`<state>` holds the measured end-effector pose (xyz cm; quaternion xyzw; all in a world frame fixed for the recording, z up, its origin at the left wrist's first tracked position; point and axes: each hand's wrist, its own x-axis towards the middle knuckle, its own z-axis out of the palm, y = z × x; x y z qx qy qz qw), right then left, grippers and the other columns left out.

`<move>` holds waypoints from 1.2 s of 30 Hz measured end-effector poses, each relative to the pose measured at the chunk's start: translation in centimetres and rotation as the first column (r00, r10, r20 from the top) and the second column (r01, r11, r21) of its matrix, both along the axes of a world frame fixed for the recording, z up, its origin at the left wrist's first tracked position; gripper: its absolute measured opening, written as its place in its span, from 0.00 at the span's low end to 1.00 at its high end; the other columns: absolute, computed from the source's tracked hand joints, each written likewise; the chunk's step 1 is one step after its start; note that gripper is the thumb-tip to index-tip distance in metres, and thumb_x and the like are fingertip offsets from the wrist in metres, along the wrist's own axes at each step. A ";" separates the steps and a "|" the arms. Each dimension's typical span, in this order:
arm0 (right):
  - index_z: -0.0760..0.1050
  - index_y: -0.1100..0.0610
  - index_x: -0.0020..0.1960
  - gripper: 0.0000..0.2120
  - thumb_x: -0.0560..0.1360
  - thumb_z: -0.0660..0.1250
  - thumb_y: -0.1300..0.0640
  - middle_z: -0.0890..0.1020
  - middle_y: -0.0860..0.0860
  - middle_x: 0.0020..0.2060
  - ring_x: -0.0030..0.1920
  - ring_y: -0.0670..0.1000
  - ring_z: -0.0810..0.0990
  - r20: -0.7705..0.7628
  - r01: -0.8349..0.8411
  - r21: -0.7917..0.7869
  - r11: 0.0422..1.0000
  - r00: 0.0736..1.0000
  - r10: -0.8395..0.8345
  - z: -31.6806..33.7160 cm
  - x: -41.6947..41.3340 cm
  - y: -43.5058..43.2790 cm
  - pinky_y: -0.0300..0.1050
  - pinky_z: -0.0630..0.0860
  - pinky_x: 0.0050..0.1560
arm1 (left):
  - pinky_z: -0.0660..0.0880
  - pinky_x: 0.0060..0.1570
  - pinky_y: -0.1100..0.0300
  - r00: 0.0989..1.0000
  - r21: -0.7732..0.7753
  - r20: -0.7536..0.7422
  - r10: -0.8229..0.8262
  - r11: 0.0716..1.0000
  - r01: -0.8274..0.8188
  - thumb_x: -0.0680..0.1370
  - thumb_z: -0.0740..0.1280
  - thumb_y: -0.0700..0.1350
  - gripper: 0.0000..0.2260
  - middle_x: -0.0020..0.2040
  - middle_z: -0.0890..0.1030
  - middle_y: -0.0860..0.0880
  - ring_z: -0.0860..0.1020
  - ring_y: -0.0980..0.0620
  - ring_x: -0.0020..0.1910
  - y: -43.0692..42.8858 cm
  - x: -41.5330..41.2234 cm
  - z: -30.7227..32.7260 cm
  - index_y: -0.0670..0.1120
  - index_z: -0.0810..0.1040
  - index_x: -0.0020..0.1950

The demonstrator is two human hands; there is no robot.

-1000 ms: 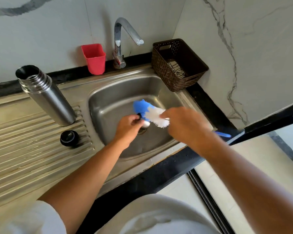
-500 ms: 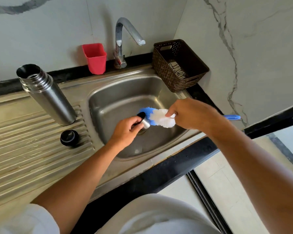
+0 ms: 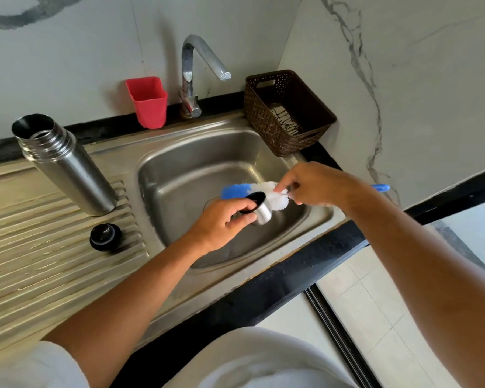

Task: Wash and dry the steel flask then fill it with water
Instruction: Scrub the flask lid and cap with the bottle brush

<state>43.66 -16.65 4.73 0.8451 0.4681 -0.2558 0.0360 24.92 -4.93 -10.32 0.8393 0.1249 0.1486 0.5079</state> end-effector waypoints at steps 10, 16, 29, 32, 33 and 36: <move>0.76 0.39 0.71 0.24 0.78 0.64 0.58 0.82 0.49 0.65 0.61 0.54 0.82 0.225 0.049 0.166 0.985 0.970 -0.086 -1.9 -4.9 0.3 0.49 0.79 0.57 | 0.73 0.59 0.55 0.907 -0.694 -0.220 0.360 0.595 -0.405 0.86 0.64 0.47 0.08 0.48 0.85 0.57 0.80 0.55 0.52 -1.8 1.9 1.5 0.51 0.82 0.53; 0.74 0.42 0.73 0.24 0.80 0.62 0.61 0.81 0.48 0.64 0.55 0.56 0.84 0.433 -0.092 0.121 0.988 0.901 0.030 -3.0 -8.5 -0.7 0.47 0.80 0.47 | 0.55 0.79 0.35 0.958 -0.985 -0.169 0.233 -0.066 -0.158 0.82 0.50 0.71 0.39 0.82 0.65 0.46 0.61 0.47 0.82 -0.4 1.6 2.0 0.46 0.59 0.84; 0.70 0.42 0.77 0.28 0.81 0.60 0.62 0.80 0.46 0.63 0.55 0.55 0.83 0.313 -0.014 0.255 0.967 0.947 -0.069 -4.8 -8.3 -1.9 0.47 0.77 0.44 | 0.61 0.76 0.31 0.857 -0.909 -0.135 0.497 -0.406 0.092 0.80 0.54 0.71 0.42 0.73 0.75 0.37 0.73 0.37 0.73 0.7 2.4 3.3 0.38 0.65 0.78; 0.75 0.43 0.74 0.26 0.81 0.60 0.63 0.82 0.47 0.64 0.59 0.54 0.83 0.167 0.094 0.412 0.906 0.970 -0.176 -5.3 -8.8 -2.4 0.50 0.82 0.53 | 0.59 0.77 0.33 0.843 -0.912 -0.107 0.528 -0.391 0.129 0.81 0.54 0.70 0.38 0.73 0.77 0.40 0.74 0.40 0.74 0.1 2.5 3.2 0.40 0.67 0.77; 0.76 0.44 0.74 0.25 0.82 0.60 0.63 0.83 0.49 0.64 0.58 0.54 0.83 0.102 0.178 0.468 0.866 0.962 -0.253 -5.4 -8.6 -1.9 0.49 0.82 0.53 | 0.57 0.78 0.34 0.851 -0.922 -0.091 0.517 -0.368 0.125 0.81 0.54 0.69 0.37 0.74 0.75 0.41 0.72 0.41 0.75 -0.7 2.7 3.5 0.41 0.67 0.78; 0.77 0.48 0.73 0.23 0.82 0.60 0.64 0.85 0.50 0.51 0.39 0.41 0.82 -0.238 0.480 0.487 0.730 0.877 -0.417 -5.5 -8.3 -0.6 0.34 0.75 0.37 | 0.53 0.79 0.33 0.836 -0.940 -0.098 0.539 -0.325 0.100 0.83 0.54 0.64 0.31 0.76 0.72 0.45 0.66 0.45 0.79 -1.1 3.2 3.9 0.42 0.70 0.75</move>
